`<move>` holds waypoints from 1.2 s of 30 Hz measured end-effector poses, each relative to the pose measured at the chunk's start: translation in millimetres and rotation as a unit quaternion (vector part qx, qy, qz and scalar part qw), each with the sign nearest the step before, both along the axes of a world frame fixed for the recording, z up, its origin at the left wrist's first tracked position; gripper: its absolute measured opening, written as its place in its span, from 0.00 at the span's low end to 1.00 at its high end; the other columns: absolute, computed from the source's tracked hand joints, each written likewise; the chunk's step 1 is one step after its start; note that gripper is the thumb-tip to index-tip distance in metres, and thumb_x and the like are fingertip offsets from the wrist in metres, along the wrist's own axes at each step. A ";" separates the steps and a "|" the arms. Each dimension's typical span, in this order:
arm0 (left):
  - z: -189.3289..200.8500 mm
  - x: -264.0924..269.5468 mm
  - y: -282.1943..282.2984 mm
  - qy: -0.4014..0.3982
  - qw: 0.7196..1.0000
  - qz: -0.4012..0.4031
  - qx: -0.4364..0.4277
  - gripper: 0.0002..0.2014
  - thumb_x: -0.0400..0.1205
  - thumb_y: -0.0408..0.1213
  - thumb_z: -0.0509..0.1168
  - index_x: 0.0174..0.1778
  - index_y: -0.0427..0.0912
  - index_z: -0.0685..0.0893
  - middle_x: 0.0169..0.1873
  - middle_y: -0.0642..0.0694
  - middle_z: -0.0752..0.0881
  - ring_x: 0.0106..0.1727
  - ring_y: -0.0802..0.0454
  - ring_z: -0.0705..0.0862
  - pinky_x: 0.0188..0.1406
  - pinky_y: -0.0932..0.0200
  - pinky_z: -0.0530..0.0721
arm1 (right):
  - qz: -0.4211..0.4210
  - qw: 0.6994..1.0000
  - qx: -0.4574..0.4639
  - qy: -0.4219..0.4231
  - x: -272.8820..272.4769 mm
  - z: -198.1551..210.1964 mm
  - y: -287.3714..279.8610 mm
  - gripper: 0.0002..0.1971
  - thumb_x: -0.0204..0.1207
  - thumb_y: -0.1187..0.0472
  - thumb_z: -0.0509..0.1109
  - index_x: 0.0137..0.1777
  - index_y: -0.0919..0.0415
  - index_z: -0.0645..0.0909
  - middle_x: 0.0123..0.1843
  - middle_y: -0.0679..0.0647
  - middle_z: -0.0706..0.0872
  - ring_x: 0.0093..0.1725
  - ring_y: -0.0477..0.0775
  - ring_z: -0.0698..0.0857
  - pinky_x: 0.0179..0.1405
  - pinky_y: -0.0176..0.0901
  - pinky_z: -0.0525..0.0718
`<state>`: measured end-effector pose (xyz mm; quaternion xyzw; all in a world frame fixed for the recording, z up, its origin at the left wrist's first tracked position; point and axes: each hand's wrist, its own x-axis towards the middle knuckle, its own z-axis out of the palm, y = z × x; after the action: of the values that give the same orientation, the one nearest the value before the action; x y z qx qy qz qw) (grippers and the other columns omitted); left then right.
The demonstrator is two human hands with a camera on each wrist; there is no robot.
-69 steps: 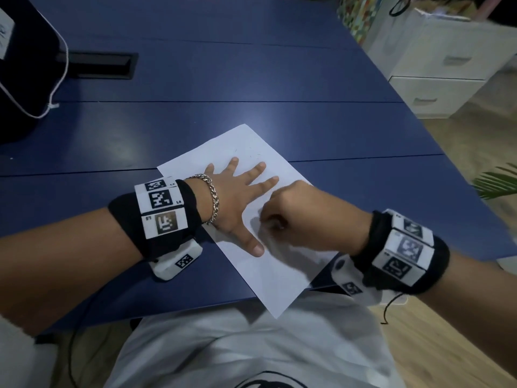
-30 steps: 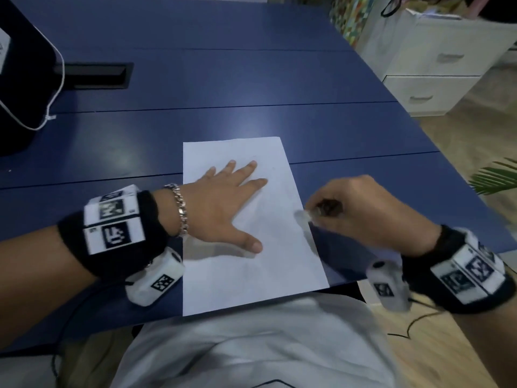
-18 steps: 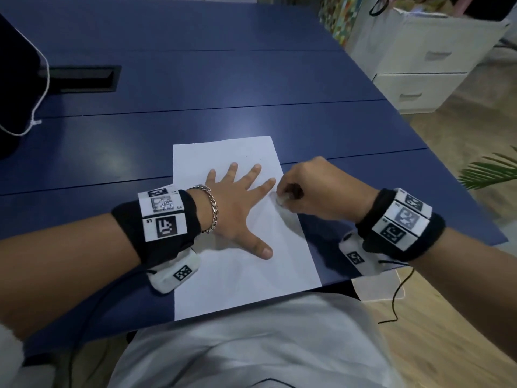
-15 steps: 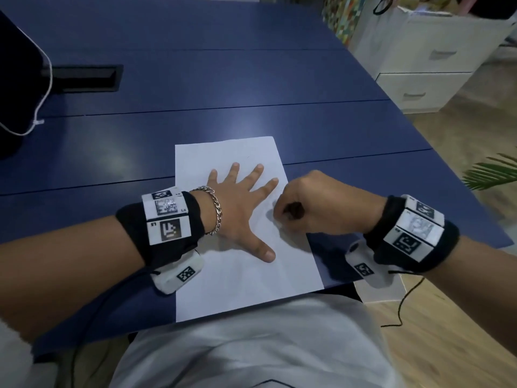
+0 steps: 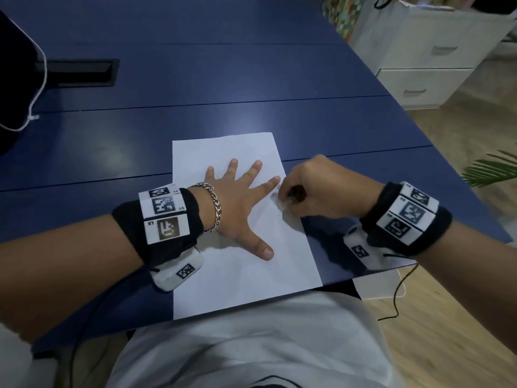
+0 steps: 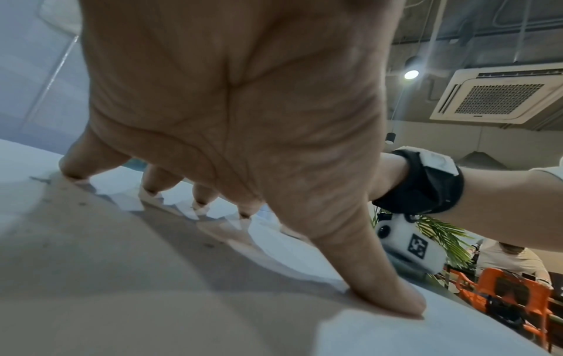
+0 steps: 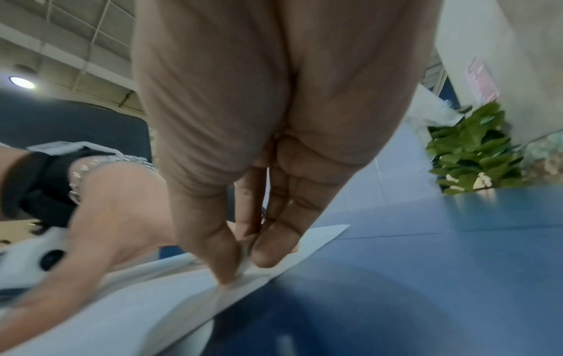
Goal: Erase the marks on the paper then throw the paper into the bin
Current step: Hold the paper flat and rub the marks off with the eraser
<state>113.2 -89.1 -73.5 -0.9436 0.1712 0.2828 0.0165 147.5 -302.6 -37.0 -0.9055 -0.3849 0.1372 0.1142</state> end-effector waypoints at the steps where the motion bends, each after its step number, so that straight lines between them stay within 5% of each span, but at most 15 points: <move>1: 0.8 0.0 -0.3 0.001 1.000 -0.001 0.001 0.75 0.53 0.91 0.66 0.84 0.72 0.23 0.88 0.51 0.22 0.89 0.29 0.28 0.83 0.14 0.43 | -0.009 1.000 0.005 -0.012 0.3 -1.6 -0.1 0.06 0.75 0.57 0.78 0.50 0.49 0.93 0.37 0.43 0.90 0.34 0.42 0.85 0.37 0.32 0.82; 6: 2.3 -0.9 -2.1 0.000 1.000 0.000 0.009 0.75 0.53 0.91 0.66 0.84 0.73 0.23 0.88 0.51 0.22 0.90 0.29 0.28 0.83 0.15 0.43 | 0.049 0.997 -0.022 0.054 -23.1 3.0 0.7 0.04 0.75 0.52 0.78 0.47 0.47 0.93 0.37 0.40 0.90 0.36 0.39 0.86 0.38 0.29 0.82; 11: 2.8 -0.9 -1.4 0.001 1.000 0.001 0.009 0.75 0.53 0.91 0.66 0.84 0.73 0.23 0.88 0.52 0.22 0.90 0.29 0.28 0.83 0.15 0.43 | -0.010 1.000 -0.006 -0.011 -2.0 0.3 -5.2 0.09 0.75 0.56 0.78 0.53 0.47 0.94 0.42 0.42 0.91 0.37 0.41 0.87 0.43 0.39 0.89; 15: 2.5 -1.0 -2.5 -0.001 1.000 -0.001 0.015 0.74 0.54 0.91 0.66 0.85 0.72 0.23 0.88 0.51 0.22 0.90 0.28 0.29 0.83 0.15 0.44 | 0.066 0.996 -0.027 0.049 -27.4 2.7 -0.7 0.04 0.74 0.54 0.78 0.47 0.48 0.93 0.38 0.42 0.90 0.36 0.42 0.85 0.36 0.28 0.80; 19: 1.4 -0.3 -1.8 0.000 1.000 -0.002 0.013 0.75 0.53 0.92 0.65 0.84 0.73 0.22 0.88 0.51 0.22 0.89 0.28 0.28 0.83 0.14 0.43 | 0.008 1.000 -0.007 0.012 -8.4 1.9 -6.7 0.08 0.74 0.56 0.80 0.52 0.48 0.94 0.41 0.40 0.90 0.35 0.36 0.84 0.37 0.22 0.78; 23: 1.4 0.0 -1.6 0.002 1.000 -0.001 0.013 0.75 0.52 0.91 0.66 0.84 0.73 0.22 0.88 0.51 0.21 0.89 0.29 0.27 0.83 0.15 0.44 | 0.035 0.999 -0.026 0.014 -22.2 1.2 -2.1 0.07 0.74 0.57 0.76 0.49 0.49 0.93 0.39 0.43 0.90 0.36 0.42 0.85 0.37 0.33 0.84; 29: 1.4 -0.2 -0.6 0.004 1.000 -0.004 0.013 0.75 0.53 0.92 0.64 0.82 0.73 0.21 0.87 0.52 0.20 0.89 0.30 0.26 0.83 0.15 0.42 | 0.002 1.000 -0.004 0.000 -4.4 1.2 -5.6 0.09 0.74 0.57 0.78 0.53 0.48 0.94 0.40 0.41 0.90 0.34 0.35 0.84 0.36 0.25 0.77; 36: 0.8 -0.2 -0.7 0.009 1.000 0.000 0.008 0.75 0.51 0.92 0.65 0.82 0.75 0.21 0.87 0.53 0.20 0.89 0.31 0.25 0.83 0.15 0.41 | 0.010 0.999 -0.010 0.047 -12.3 3.3 -6.5 0.09 0.75 0.54 0.78 0.53 0.47 0.94 0.43 0.41 0.93 0.38 0.38 0.87 0.41 0.27 0.83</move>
<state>113.1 -89.8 -72.7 -0.9409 0.1693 0.2925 0.0221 135.3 -309.0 -33.7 -0.8955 -0.3864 0.1844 0.1216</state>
